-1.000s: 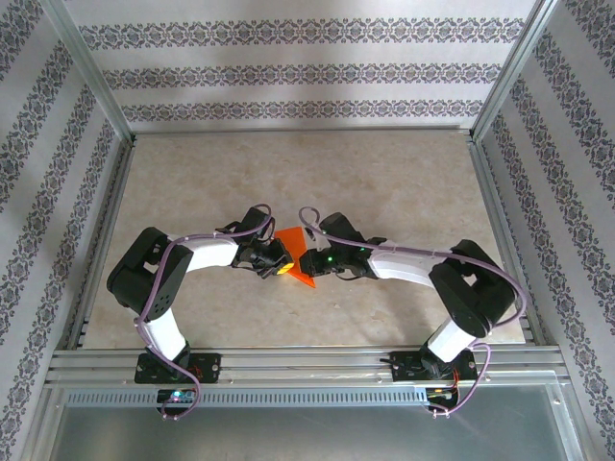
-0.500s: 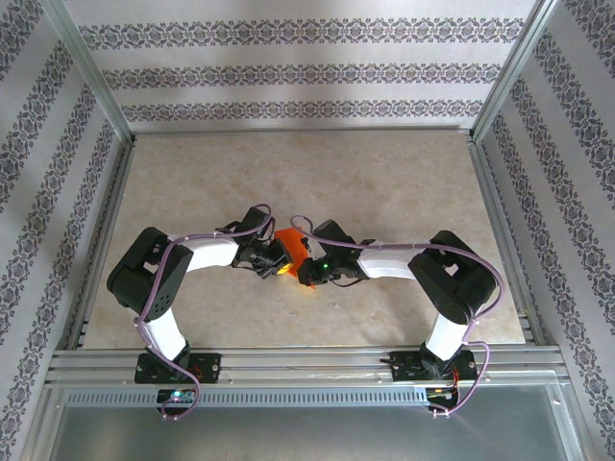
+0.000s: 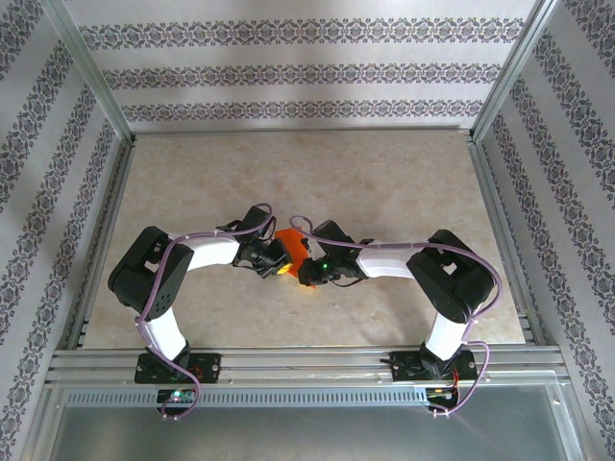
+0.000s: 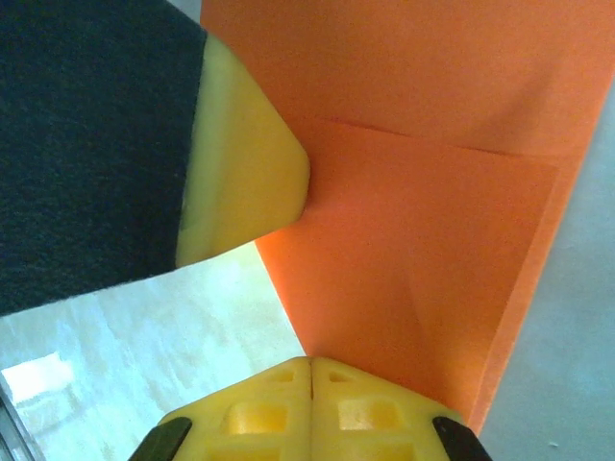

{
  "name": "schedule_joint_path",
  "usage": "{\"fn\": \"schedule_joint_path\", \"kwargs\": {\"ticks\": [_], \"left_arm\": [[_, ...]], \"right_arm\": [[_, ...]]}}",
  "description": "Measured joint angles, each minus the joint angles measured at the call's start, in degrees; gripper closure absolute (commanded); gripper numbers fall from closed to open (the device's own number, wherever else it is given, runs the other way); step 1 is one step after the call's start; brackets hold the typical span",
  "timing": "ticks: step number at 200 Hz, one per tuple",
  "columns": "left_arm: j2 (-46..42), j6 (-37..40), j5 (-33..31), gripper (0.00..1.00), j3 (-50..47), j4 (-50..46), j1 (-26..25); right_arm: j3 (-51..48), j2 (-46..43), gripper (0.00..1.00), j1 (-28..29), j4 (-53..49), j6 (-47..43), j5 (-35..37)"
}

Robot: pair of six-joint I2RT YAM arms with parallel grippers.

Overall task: Fold a paper plane with a square sheet of paper (pick it up from the middle)
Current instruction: Third fold the triangle at the center of the table.

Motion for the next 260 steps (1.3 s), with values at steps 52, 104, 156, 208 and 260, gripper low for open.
{"fn": "schedule_joint_path", "kwargs": {"ticks": [52,104,156,208,260], "left_arm": [[0.52,1.53,-0.17,0.88,1.01,-1.60,0.00],[0.94,2.69,-0.15,0.88,1.86,-2.91,0.07],[1.22,3.69,-0.17,0.88,2.71,-4.17,0.07],[1.42,4.68,-0.33,0.88,3.34,-5.05,0.07],[1.60,4.79,-0.09,0.88,3.63,-5.29,0.11]], "right_arm": [[-2.78,-1.27,0.97,-1.70,2.05,-0.55,-2.51],[-6.88,-4.42,0.97,-2.14,2.82,-0.66,-2.93],[-11.08,-8.70,0.96,-3.04,1.97,-0.61,-2.91],[-10.29,-12.57,0.96,-3.19,-1.99,-0.61,-2.56],[-3.45,-6.29,0.96,-2.45,-0.24,-0.44,-2.51]]}}
